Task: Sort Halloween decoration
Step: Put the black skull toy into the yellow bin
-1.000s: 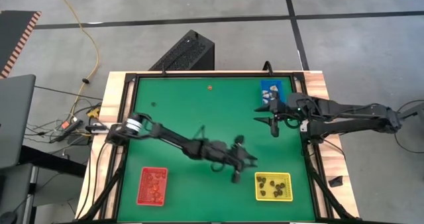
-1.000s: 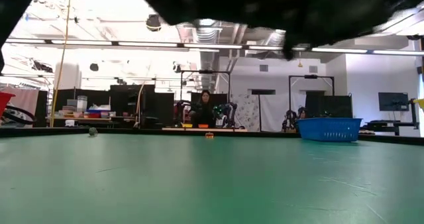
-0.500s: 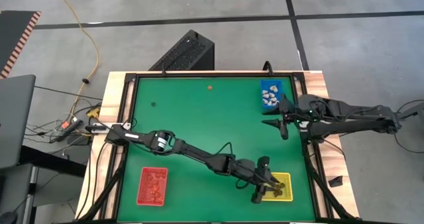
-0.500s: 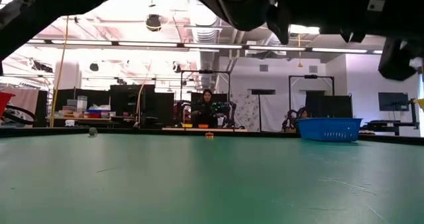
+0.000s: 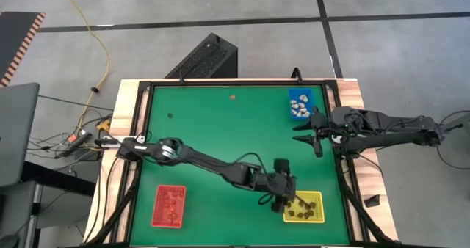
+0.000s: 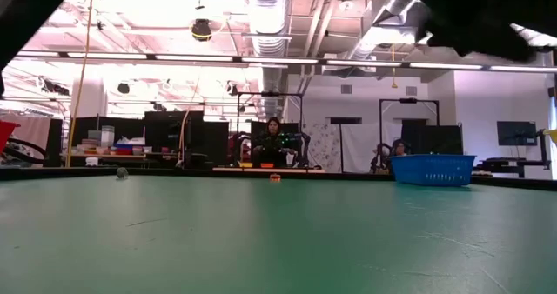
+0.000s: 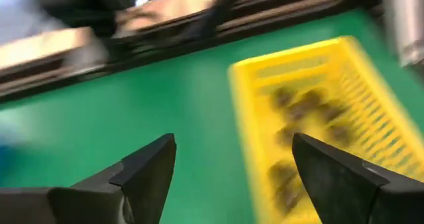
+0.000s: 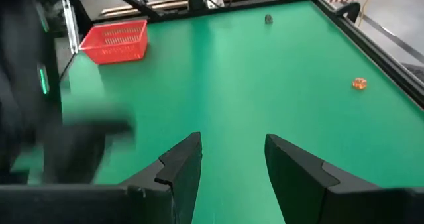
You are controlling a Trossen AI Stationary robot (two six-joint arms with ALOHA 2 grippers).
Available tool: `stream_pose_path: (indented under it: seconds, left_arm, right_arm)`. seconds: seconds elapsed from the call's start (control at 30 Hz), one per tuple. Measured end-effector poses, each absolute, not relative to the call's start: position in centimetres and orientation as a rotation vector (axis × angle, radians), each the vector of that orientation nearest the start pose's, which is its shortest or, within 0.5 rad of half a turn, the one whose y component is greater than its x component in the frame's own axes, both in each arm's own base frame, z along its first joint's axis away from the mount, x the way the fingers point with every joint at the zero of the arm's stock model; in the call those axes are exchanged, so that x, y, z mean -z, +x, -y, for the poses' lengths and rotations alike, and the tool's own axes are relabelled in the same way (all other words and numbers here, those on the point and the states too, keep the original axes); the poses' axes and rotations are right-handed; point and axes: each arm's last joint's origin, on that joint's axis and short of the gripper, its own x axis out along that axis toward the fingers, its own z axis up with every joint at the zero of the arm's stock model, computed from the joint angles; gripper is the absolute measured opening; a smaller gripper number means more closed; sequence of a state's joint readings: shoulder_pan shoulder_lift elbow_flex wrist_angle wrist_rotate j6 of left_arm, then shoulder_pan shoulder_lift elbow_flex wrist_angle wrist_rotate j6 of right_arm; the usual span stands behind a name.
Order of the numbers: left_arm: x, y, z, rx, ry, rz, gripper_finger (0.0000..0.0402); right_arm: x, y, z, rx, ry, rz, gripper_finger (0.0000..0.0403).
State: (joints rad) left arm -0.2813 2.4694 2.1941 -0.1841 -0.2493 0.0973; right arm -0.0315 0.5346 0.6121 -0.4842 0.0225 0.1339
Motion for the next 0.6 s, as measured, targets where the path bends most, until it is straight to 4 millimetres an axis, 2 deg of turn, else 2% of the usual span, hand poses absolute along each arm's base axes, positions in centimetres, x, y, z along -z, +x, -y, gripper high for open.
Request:
stream_pose_path:
  seconds: [0.1, 0.13, 0.23, 0.3, 0.43, 0.57, 0.6]
  left_arm:
    - [-24.9, 52.1, 13.1, -0.096, 0.316, -0.572, 0.0282]
    - [-25.0, 51.3, 12.1, -0.144, 0.333, -0.637, 0.0278]
    - [-23.6, 48.5, 8.4, -0.307, 0.329, -0.796, 0.0268]
    - [-22.5, 45.9, 5.5, -0.434, 0.281, -0.833, 0.0264]
    - [-22.4, 37.8, 0.6, -0.738, 0.103, -0.731, 0.0263]
    - [-19.3, 29.0, -2.2, -1.08, -0.074, -0.59, 0.0264]
    - [-19.1, 27.2, -2.7, -1.153, -0.141, -0.508, 0.0264]
  right_arm:
    - [-27.7, 12.1, 0.5, 0.082, 0.127, -0.425, 0.0196]
    - [-27.6, 12.1, 0.5, 0.081, 0.124, -0.426, 0.0196]
    - [-27.5, 12.0, 0.5, 0.082, 0.123, -0.44, 0.0196]
    - [-27.5, 12.0, 0.5, 0.082, 0.122, -0.443, 0.0196]
    - [-27.3, 11.9, 0.5, 0.082, 0.119, -0.465, 0.0196]
    - [-27.2, 11.9, 0.4, 0.074, 0.083, -0.48, 0.0196]
    - [-27.2, 12.0, 0.5, 0.073, 0.08, -0.483, 0.0196]
